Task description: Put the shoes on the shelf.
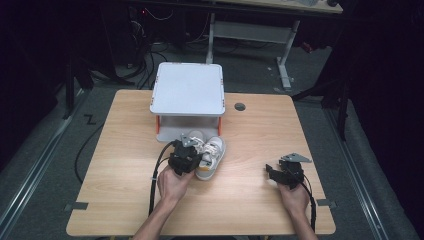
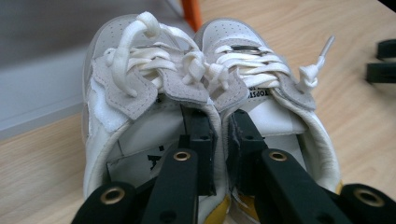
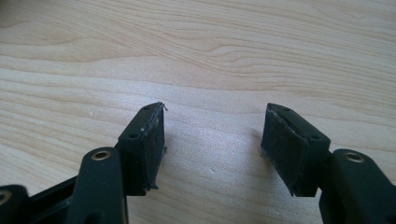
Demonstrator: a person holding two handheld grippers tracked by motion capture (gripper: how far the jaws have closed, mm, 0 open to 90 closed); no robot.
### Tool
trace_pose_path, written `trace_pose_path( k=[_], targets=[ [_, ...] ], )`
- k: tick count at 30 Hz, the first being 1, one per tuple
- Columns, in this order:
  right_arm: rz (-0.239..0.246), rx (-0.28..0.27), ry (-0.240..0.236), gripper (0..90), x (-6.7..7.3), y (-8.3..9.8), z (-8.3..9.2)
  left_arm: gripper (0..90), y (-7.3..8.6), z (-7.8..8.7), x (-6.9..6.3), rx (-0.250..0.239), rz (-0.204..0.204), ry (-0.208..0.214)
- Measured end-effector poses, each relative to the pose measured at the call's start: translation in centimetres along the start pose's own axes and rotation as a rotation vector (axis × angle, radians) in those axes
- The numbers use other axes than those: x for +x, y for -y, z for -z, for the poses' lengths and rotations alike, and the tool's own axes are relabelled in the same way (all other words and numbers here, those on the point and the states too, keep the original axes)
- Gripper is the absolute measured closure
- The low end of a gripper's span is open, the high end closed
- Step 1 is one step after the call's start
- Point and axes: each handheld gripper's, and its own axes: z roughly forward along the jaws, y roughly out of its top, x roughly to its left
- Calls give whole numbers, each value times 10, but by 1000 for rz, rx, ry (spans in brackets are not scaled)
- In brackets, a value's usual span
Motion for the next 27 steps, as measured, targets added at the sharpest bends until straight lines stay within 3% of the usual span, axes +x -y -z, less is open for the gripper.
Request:
trace_pose_path(
  k=[9,12,15,18,21,23,27],
  targets=[
    [1,0,1,401,0,0,0,817,-10,-6,21,-11,34,-52],
    [-2,-7,1,497,0,0,1,817,-13,-9,26,-13,37,-63],
    [20,-14,-7,569,3,0,0,817,-16,-14,31,-15,49,-77],
    [89,1,1,600,11,-6,-1,817,-17,-17,37,-28,72,-90],
    [130,2,-47,620,17,-19,1,817,-19,-22,44,-34,87,-106],
    [134,-26,-99,636,21,-32,6,816,-20,-26,46,-28,90,-121],
    [98,-100,-230,733,30,-63,18,816,-24,-34,49,-27,83,-135]
  ],
)
